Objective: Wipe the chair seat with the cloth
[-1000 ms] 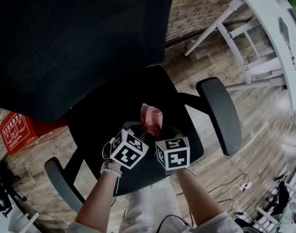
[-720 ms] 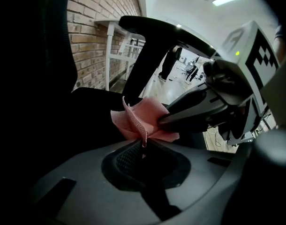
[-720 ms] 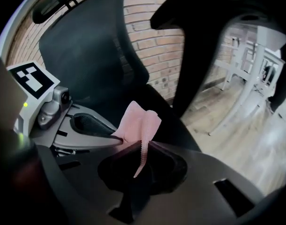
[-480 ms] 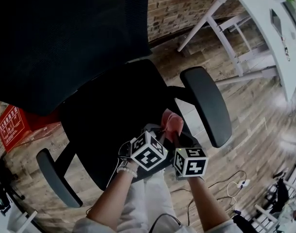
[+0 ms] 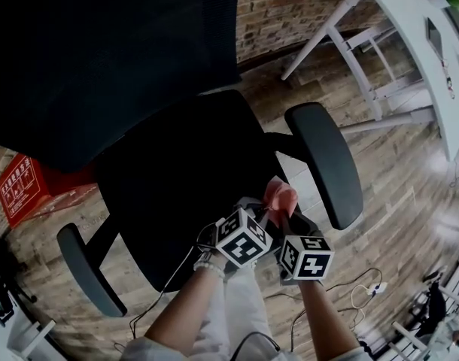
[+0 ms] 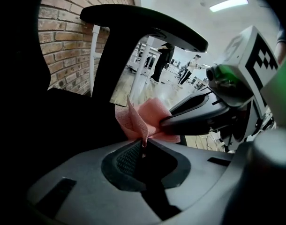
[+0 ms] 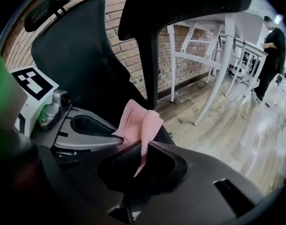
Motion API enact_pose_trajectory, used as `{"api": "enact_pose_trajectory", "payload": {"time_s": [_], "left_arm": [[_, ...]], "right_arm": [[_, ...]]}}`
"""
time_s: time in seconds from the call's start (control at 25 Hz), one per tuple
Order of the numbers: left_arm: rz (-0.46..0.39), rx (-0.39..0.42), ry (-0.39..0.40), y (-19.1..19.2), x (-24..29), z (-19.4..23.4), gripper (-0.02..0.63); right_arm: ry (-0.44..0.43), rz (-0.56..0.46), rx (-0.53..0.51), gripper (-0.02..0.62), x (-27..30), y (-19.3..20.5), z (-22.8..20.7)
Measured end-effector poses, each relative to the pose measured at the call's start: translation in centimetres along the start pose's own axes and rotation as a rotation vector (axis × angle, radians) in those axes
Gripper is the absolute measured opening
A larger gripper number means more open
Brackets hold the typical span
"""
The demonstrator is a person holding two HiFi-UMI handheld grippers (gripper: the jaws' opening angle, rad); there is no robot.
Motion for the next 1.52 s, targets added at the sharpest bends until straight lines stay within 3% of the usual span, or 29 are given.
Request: {"api": "enact_pose_trajectory", "payload": {"time_s": [0.32,0.72,1.24,1.52], "left_arm": [[0.009,-0.073,-0.071,2.6,-3.0,3.4,0.037],[0.018,-0.216,-0.216,8.2,-9.7,8.9,0.037],[-0.021,-0.522,-0.493,15.3,-18.8,13.6,0.037],[-0.009,-0.531,-0.514,16.6,-19.9,13.8,0.037]], "right_arm": [[-0.087,0.023,-0.059,0.052,2.4,-0.9,4.6],[-0.252,0.062,-0.188,0.052,6.8,-2.6,13.7],[-0.510,0.117,-0.409,0.052,11.2,-4.3,26.3],[-0.544,0.131,-0.466,0.052,11.7,-4.0,28.3]]}}
Point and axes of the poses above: the fingertips, and each gripper's own axes: x forward along the fingers, z to its left, y out of its underside, the point moved 7 cm from there along -x, backward along the fingers, and after that the axes turned 5 degrees about -z, right-handed, at the moved point
